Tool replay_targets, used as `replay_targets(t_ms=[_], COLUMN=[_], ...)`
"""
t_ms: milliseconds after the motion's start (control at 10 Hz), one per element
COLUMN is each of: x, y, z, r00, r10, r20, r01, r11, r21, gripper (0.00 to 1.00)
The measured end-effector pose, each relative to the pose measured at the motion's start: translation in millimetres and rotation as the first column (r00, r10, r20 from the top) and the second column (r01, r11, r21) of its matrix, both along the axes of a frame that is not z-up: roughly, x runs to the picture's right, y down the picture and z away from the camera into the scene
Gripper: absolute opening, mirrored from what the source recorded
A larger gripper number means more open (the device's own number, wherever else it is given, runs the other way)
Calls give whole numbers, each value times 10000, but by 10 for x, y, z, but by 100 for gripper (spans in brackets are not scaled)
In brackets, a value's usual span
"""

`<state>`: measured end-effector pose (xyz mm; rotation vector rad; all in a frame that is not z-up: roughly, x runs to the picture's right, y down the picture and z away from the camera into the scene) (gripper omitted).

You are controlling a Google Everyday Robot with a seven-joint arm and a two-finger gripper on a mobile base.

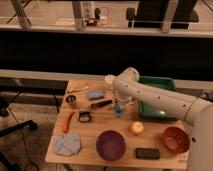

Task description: Place fork in plastic cup

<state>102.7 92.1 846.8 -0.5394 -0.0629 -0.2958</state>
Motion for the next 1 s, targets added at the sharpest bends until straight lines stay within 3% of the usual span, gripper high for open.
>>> replay_targets(t_ms=[100, 500, 800, 1000], x=[-23, 174, 170, 292], y=[16, 89, 137, 156], z=[-7, -60, -100, -130], r00=[10000, 9998, 9993, 9988], r10=[11, 221, 374, 481], r20=[15, -26, -55, -70], r01=[-11, -221, -374, -482], r11=[10000, 9997, 9992, 9987], r21=[-24, -54, -120, -139], gripper=[27, 20, 32, 25])
